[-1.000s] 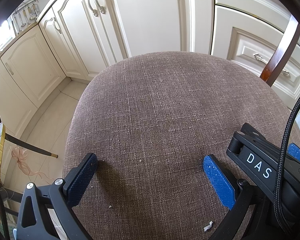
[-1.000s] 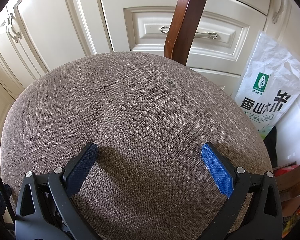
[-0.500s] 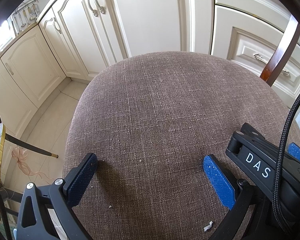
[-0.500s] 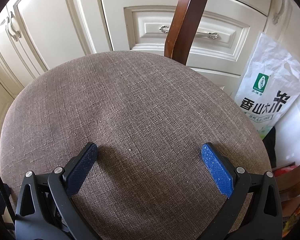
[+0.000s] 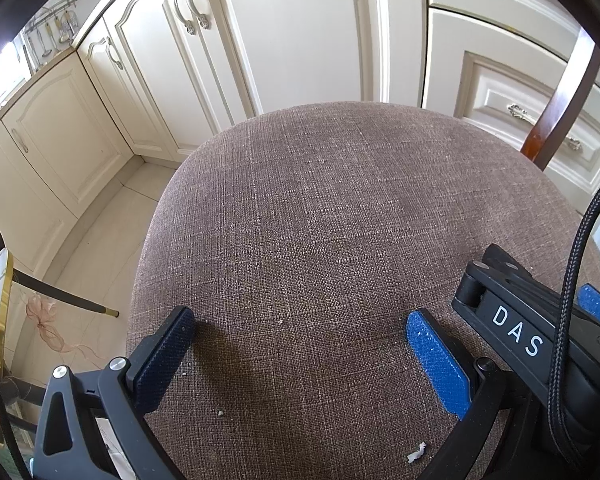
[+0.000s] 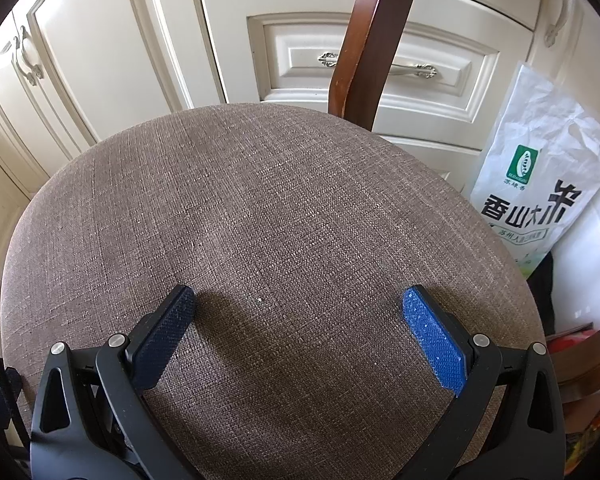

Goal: Collect trash

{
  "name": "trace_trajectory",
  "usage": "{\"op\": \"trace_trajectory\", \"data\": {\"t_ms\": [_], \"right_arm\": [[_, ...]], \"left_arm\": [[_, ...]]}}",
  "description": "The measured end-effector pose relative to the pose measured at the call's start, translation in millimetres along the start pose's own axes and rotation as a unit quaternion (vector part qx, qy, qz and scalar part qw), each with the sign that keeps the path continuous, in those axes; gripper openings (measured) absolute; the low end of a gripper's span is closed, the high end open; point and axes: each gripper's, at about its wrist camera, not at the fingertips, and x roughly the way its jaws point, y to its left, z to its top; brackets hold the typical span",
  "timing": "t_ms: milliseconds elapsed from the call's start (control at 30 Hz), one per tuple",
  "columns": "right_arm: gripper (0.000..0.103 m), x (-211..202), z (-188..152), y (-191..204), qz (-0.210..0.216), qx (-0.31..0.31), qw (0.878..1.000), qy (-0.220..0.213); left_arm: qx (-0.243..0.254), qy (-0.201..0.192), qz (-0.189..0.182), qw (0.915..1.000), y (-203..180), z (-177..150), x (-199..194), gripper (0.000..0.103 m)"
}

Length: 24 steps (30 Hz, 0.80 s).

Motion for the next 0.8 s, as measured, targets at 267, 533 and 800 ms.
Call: {"op": "trace_trajectory", "data": {"t_ms": [267, 533, 800], "right_arm": [[0.101, -10, 4, -1, 0.007, -0.042, 0.999, 0.009], [0.099, -141, 23, 19, 0.09, -0.095, 0.983, -0.132], [0.103, -323, 24, 84, 0.253, -0.151, 0.926, -0.234]], "left_arm": [[-0.011, -0.01, -0.045, 0.9989, 30, -8, -32, 0.095], [-0.032, -0.171, -0.022, 0.9845, 102, -25, -209, 0.097], [-0.094, -0.261, 0.086, 0.9569, 204, -70, -405, 0.102]]}}
